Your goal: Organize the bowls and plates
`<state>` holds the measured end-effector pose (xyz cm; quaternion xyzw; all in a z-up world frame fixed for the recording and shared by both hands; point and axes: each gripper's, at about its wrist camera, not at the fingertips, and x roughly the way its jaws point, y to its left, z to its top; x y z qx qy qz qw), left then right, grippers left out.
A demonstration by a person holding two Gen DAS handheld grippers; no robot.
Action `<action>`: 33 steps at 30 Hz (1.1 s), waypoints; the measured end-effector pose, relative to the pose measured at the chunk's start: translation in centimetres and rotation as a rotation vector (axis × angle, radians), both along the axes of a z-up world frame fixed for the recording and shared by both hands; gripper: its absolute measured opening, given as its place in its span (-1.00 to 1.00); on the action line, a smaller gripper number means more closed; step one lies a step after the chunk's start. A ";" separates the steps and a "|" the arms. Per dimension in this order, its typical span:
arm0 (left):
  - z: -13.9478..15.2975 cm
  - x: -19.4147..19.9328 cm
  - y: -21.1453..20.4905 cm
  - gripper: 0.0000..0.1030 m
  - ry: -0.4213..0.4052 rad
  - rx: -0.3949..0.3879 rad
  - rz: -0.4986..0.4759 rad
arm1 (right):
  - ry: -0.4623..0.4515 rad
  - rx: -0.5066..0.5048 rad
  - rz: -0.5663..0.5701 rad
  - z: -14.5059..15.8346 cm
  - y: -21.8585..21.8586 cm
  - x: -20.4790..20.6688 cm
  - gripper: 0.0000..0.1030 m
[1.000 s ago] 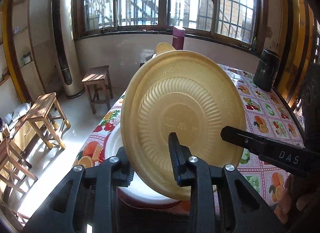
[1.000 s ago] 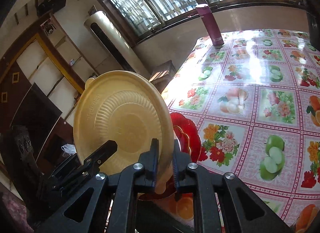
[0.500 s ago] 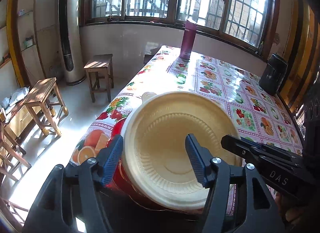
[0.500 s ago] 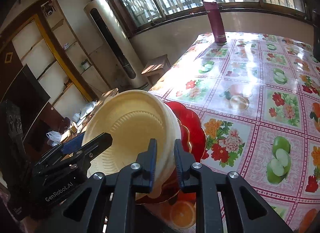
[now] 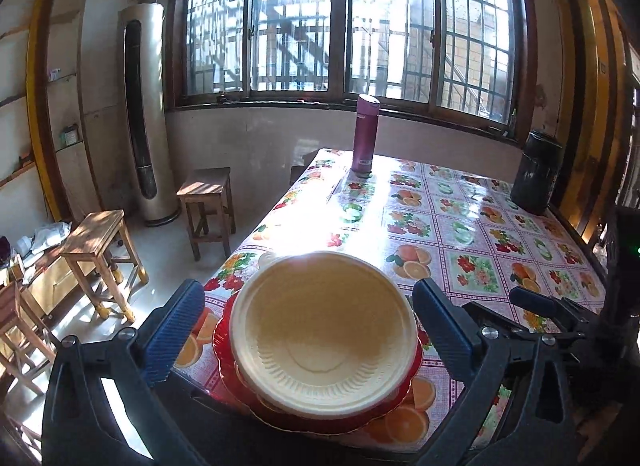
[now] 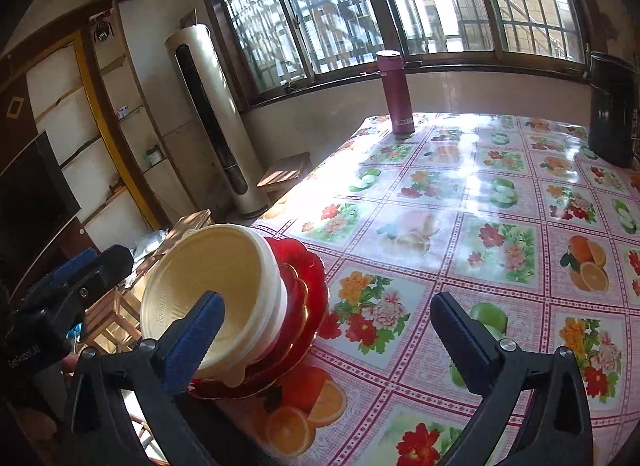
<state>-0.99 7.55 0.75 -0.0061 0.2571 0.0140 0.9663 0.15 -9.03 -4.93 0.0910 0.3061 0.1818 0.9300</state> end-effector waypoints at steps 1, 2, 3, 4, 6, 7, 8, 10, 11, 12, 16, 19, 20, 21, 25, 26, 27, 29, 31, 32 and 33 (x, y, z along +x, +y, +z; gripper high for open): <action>-0.1 0.0 -0.8 1.00 0.000 0.020 -0.013 | -0.009 -0.009 -0.018 0.0 -0.8 -0.3 0.99; -0.1 0.0 -1.7 1.00 0.000 0.031 -0.029 | -0.020 -0.019 -0.038 0.0 -1.7 -0.6 0.99; -0.2 -0.1 -2.6 1.00 0.002 0.037 -0.046 | -0.029 -0.028 -0.059 0.0 -2.6 -0.8 0.99; -0.2 -0.1 -3.3 1.00 0.006 0.040 -0.061 | -0.036 -0.033 -0.079 0.0 -3.5 -1.1 0.99; -0.2 -0.2 -5.1 1.00 0.010 0.052 -0.091 | -0.051 -0.037 -0.113 0.3 -5.4 -1.8 0.99; -0.2 -0.3 -6.0 1.00 0.010 0.063 -0.104 | -0.058 -0.045 -0.137 0.3 -6.4 -2.1 0.99; -0.1 -0.4 -6.8 1.00 0.008 0.072 -0.116 | -0.065 -0.051 -0.159 0.4 -7.3 -2.5 0.99; -0.1 -0.3 -8.3 1.00 0.010 0.082 -0.146 | -0.072 -0.052 -0.197 0.4 -9.3 -3.1 1.00; -0.1 -0.3 -9.0 1.00 0.012 0.086 -0.157 | -0.072 -0.049 -0.216 0.5 -10.3 -3.2 1.00; -0.1 -0.3 -9.8 1.00 0.015 0.090 -0.167 | -0.071 -0.048 -0.235 0.5 -11.2 -3.5 1.00; 0.0 0.0 -12.5 1.00 0.023 0.106 -0.207 | -0.073 -0.045 -0.310 0.4 -15.0 -4.5 1.00; -0.1 0.4 -14.3 1.00 0.033 0.115 -0.232 | -0.067 -0.045 -0.350 0.1 -17.3 -5.0 1.00; -0.2 0.5 -14.9 1.00 0.037 0.116 -0.238 | -0.066 -0.045 -0.361 -0.1 -17.9 -5.3 1.00; -0.3 0.7 -15.4 1.00 0.042 0.117 -0.245 | -0.062 -0.045 -0.371 -0.2 -18.6 -5.3 1.00; -0.5 1.3 -16.7 1.00 0.063 0.118 -0.255 | -0.043 -0.035 -0.395 -0.7 -20.5 -5.5 1.00; -0.5 1.5 -17.0 1.00 0.067 0.117 -0.246 | -0.040 -0.035 -0.396 -0.7 -20.6 -5.4 1.00; -0.5 1.7 -17.0 1.00 0.071 0.112 -0.245 | -0.039 -0.036 -0.397 -0.8 -20.8 -5.4 1.00; -0.5 1.8 -17.0 1.00 0.071 0.109 -0.240 | -0.043 -0.032 -0.393 -0.8 -20.8 -5.3 1.00; -0.5 1.7 -16.5 1.00 0.068 0.118 -0.209 | -0.033 -0.025 -0.375 -1.0 -20.4 -4.9 1.00; -0.5 1.8 -16.1 1.00 0.062 0.119 -0.186 | -0.031 -0.022 -0.363 -1.1 -20.1 -4.7 1.00; -0.4 1.7 -15.7 1.00 0.053 0.119 -0.166 | -0.032 -0.020 -0.352 -1.2 -19.8 -4.5 1.00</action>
